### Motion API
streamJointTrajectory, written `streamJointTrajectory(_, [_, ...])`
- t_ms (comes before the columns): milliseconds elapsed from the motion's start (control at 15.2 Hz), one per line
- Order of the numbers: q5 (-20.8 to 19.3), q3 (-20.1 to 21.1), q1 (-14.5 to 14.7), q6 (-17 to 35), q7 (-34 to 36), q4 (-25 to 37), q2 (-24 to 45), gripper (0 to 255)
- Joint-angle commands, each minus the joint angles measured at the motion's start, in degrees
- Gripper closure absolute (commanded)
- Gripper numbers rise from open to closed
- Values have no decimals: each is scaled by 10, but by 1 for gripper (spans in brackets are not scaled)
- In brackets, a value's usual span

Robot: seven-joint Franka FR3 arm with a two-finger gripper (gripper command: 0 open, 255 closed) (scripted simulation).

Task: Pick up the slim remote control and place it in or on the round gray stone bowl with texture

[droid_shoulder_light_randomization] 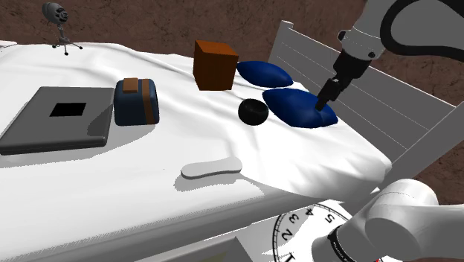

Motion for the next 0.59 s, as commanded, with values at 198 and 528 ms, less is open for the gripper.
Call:
streamJointTrajectory(198, [6,2,25,45,-31,-9,40,0])
streamJointTrajectory(528, [16,7,66,117,-85,-16,110,0])
